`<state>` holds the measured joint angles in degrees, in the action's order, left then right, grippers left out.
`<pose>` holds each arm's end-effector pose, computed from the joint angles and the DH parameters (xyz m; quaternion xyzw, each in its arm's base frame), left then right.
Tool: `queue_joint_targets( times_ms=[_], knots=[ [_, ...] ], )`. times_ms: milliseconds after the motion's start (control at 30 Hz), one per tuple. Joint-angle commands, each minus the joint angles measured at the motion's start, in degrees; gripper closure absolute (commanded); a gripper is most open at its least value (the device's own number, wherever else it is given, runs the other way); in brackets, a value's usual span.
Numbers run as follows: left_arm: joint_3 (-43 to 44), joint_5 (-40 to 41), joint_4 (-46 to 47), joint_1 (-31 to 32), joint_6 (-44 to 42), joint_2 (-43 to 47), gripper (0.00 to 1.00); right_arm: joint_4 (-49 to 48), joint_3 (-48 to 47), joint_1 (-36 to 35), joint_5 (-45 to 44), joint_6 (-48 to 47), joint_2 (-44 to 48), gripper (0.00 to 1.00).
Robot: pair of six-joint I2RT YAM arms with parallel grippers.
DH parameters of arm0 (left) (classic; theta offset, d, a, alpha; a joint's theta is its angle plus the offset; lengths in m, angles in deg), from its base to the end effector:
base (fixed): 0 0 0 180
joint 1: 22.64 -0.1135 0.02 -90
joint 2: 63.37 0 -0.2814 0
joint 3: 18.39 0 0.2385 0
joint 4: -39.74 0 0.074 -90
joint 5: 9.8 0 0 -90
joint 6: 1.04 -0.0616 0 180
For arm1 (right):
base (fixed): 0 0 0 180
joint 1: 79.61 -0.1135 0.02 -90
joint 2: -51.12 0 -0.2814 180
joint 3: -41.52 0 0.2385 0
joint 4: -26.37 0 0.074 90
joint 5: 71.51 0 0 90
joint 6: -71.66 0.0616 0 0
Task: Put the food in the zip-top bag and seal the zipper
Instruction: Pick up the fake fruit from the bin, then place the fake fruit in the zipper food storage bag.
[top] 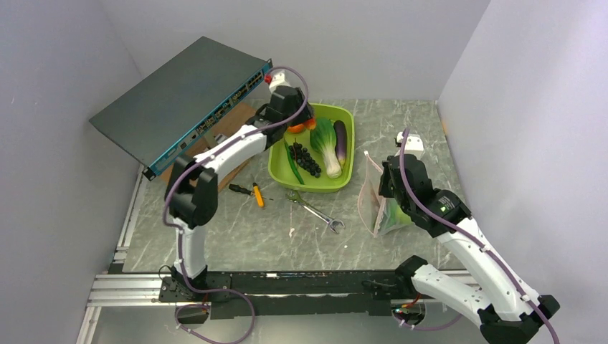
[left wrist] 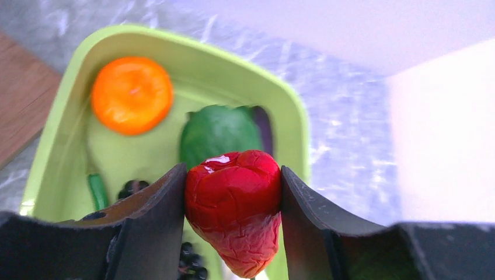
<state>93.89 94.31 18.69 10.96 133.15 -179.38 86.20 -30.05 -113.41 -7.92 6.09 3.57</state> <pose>0.4271 -0.2658 0.2948 -0.1431 0.8263 -0.2553 0.4812 0.1421 0.0622 0.3426 0.0329 0.8723 0.0381 0.4863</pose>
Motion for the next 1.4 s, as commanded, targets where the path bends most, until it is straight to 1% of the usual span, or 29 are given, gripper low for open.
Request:
queue_joint_targets(
  times_ms=[0, 133, 167, 233, 300, 500, 600, 700, 767, 867, 1000, 1133, 1267, 1367],
  knots=[
    [-3.5, -11.7, 6.0, 0.1, -1.0, 8.6, 0.73, -0.9, -2.6, -0.1, 1.0, -0.5, 1.0, 1.0],
    [-10.9, -30.9, 13.4, 0.5, 0.0, 14.5, 0.71, -2.6, -1.5, -0.2, 1.0, 0.0, 1.4, 1.0],
    [-13.3, -34.4, 15.8, 1.0, 0.6, 15.9, 0.7, -2.9, -1.4, -0.2, 1.1, 0.3, 1.4, 1.0],
    [-18.0, -40.2, 20.0, 2.6, 1.4, 19.6, 0.7, -3.3, -1.2, -0.2, 1.5, 0.8, 1.2, 1.0],
    [-22.0, -43.0, 22.0, 5.1, 0.4, 22.6, 0.68, -3.9, -0.9, -0.2, 2.1, 0.9, 1.2, 1.0],
    [-31.0, -45.6, 27.6, 16.2, -0.4, 27.7, 0.67, -3.6, -1.4, -0.2, 1.5, 0.3, 1.3, 1.0],
    [-31.6, -47.5, 29.5, 19.9, 1.1, 27.0, 0.67, -3.7, -1.7, -0.2, 1.5, 0.0, 1.8, 1.0],
    [-30.0, -47.7, 27.3, 21.9, 2.5, 25.4, 0.66, -3.4, -1.9, -0.2, 1.7, -0.3, 2.1, 1.0],
    [-29.8, -45.7, 26.4, 22.4, 4.5, 24.5, 0.67, -4.1, -1.3, -0.2, 2.3, -0.5, 3.0, 1.0],
    [-27.7, -44.1, 20.8, 21.8, 9.6, 21.2, 0.67, -5.4, -0.6, -0.2, 3.8, -0.4, 4.9, 1.0],
    [-26.2, -47.9, 25.5, 20.6, 16.4, 17.1, 0.66, -6.4, -0.7, -0.2, 5.8, -0.7, 6.4, 1.0],
    [-23.6, -47.4, 23.6, 20.4, 17.8, 14.8, 0.63, -7.8, -0.1, -0.3, 8.2, -1.2, 7.8, 1.0],
    [-24.2, -44.1, 21.5, 20.0, 18.5, 15.7, 0.61, -8.7, 0.7, -0.2, 9.1, -1.4, 8.6, 1.0],
    [-24.9, -41.8, 21.2, 19.7, 19.9, 16.6, 0.57, -8.8, 0.6, -0.2, 9.7, -1.5, 8.2, 1.0]
  ],
)
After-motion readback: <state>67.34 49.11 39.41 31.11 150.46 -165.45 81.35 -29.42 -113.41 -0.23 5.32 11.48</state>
